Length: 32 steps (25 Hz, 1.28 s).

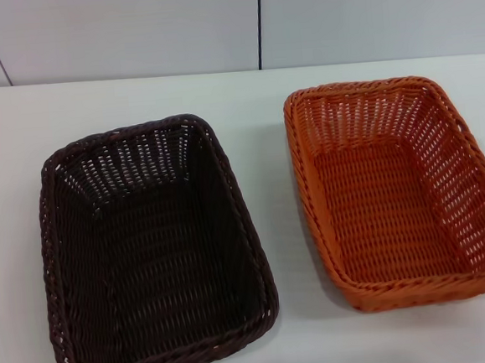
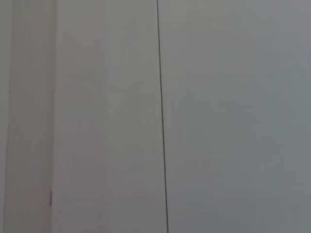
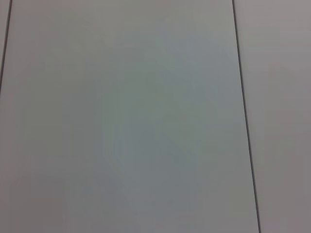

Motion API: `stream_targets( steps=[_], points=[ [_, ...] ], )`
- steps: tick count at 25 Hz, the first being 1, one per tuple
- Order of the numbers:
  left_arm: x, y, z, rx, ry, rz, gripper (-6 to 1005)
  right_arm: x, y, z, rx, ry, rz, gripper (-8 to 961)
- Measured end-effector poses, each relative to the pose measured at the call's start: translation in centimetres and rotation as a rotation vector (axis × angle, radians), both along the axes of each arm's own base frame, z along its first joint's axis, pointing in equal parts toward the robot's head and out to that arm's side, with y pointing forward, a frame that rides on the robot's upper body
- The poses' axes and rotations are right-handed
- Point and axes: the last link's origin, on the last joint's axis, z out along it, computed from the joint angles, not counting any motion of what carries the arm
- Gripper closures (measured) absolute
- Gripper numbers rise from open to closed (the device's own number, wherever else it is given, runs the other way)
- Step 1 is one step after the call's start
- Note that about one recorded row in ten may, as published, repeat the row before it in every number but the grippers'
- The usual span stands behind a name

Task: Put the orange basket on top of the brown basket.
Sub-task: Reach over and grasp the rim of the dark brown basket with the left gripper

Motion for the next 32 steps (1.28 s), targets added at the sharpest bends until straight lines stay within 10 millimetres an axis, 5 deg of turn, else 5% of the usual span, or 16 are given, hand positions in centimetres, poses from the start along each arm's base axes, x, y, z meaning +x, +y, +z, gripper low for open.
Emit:
stream_targets(
  steps=[13,16,24,26,32],
  points=[
    [0.7,0.7,-0.9,-0.075,0.009,-0.046,269,-0.3,0.1,-0.1,-0.003,0.002,0.011,230],
    [1.7,3.1,-0.5,-0.171,-0.032,-0.111,270,-0.4,0.1,-0.2,-0.006,0.003,0.016,230],
    [3.2,5.0,1.0,-0.263,-0.063,-0.107,274,-0.5,0.2,-0.3,-0.01,0.003,0.016,230],
    [5.8,5.8,4.0,-0.338,-0.108,-0.057,276,-0.5,0.2,-0.3,-0.012,0.003,0.016,229],
    [9.4,6.1,6.0,-0.46,-0.149,0.037,280,-0.4,0.1,-0.3,-0.014,0.004,0.012,229]
  ],
)
